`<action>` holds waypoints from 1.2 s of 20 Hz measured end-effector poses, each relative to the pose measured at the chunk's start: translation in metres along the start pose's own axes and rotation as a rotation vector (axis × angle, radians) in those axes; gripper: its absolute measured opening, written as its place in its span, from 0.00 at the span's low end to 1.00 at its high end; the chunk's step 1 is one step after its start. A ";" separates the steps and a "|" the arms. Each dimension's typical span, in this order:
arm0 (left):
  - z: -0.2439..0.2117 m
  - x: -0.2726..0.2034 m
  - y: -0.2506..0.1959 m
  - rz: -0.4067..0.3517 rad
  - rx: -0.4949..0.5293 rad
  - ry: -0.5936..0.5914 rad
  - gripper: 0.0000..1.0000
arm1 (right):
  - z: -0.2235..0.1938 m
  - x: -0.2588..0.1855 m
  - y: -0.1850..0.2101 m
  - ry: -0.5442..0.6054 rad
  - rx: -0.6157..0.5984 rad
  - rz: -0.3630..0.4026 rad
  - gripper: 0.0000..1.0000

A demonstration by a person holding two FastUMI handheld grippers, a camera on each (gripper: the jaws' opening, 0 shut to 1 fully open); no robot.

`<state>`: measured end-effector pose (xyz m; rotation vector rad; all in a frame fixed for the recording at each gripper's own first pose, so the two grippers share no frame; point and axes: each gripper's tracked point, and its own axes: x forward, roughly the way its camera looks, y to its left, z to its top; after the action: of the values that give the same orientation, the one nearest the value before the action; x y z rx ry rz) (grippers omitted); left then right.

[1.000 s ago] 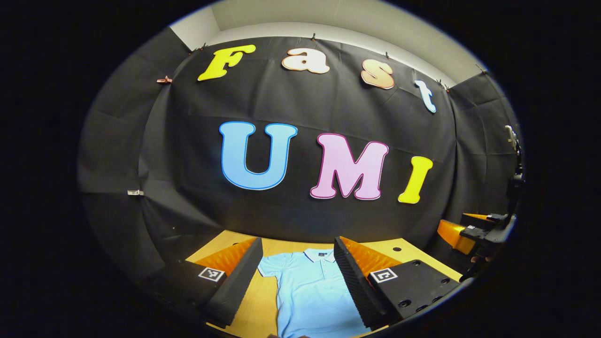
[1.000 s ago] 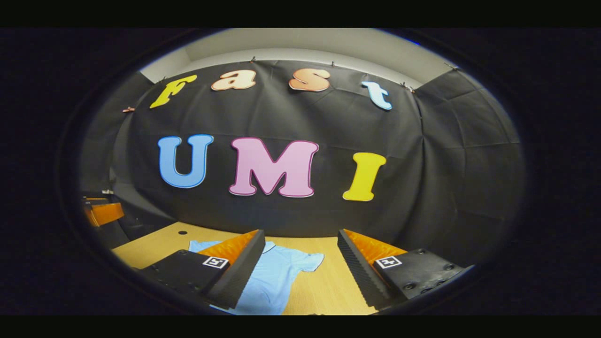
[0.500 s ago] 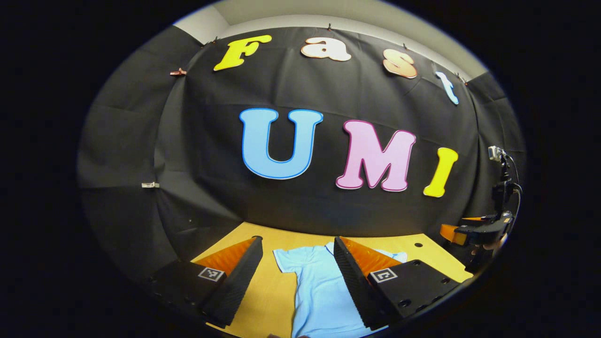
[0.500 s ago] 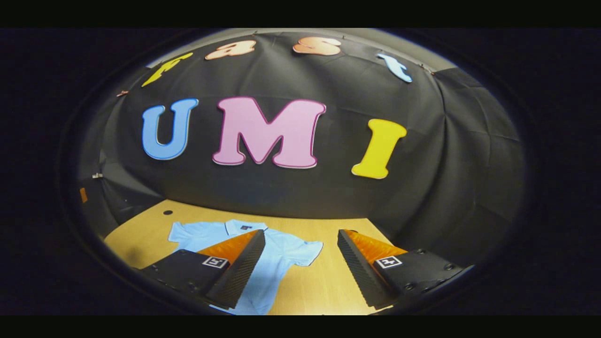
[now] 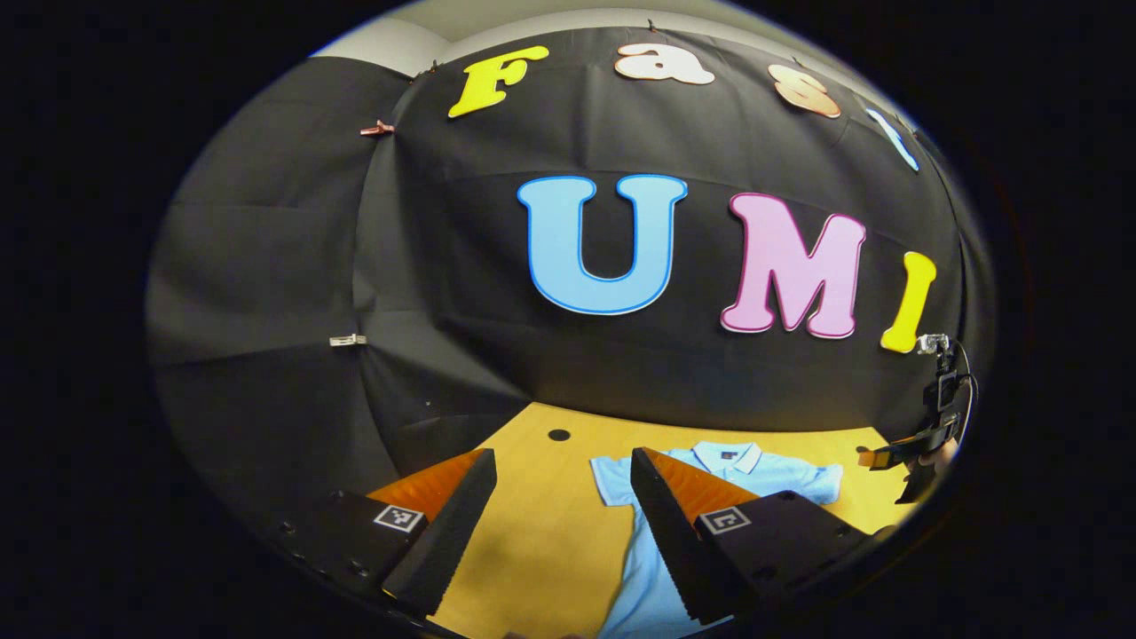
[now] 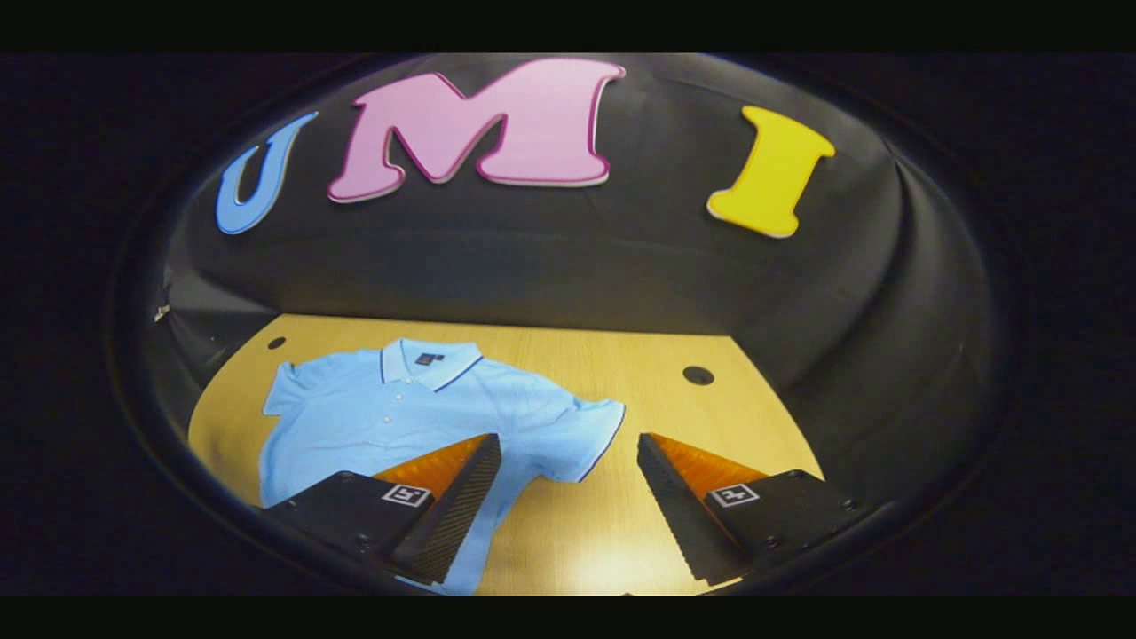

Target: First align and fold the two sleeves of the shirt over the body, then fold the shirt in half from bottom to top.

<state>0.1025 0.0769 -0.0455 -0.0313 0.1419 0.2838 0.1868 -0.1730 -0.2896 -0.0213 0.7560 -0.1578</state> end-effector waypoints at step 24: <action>-0.019 0.036 -0.031 0.004 0.015 0.093 0.97 | -0.074 0.129 -0.001 0.230 0.096 0.008 0.08</action>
<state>0.1426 0.0556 -0.0693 -0.0294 0.2370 0.2852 0.2284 -0.1903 -0.4318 0.0928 0.9774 -0.1906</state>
